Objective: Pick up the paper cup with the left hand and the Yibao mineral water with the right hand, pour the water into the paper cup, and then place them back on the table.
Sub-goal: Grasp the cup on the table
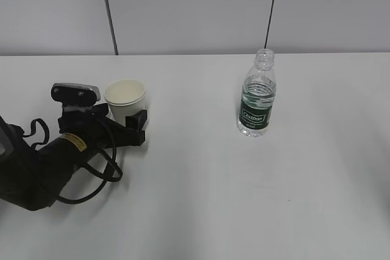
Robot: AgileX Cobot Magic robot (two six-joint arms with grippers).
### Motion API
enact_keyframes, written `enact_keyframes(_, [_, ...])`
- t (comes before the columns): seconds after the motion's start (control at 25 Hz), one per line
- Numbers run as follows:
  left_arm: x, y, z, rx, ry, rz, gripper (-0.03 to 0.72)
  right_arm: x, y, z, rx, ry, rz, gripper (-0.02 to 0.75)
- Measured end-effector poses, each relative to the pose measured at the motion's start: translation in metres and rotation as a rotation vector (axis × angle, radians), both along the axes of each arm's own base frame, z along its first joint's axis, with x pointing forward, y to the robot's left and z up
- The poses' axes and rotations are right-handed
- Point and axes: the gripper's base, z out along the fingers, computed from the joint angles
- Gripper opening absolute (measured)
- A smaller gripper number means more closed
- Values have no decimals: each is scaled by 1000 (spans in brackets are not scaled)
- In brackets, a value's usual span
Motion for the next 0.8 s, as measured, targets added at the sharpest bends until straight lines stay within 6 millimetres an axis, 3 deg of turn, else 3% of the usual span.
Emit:
enact_keyframes(0.28, [5, -1, -4, -3, -2, 10, 588, 0, 0, 0, 2, 0, 0, 585])
enact_keyframes(0.8, [7, -2, -4, -4, -4, 10, 512, 0, 0, 0, 2, -2, 0, 585])
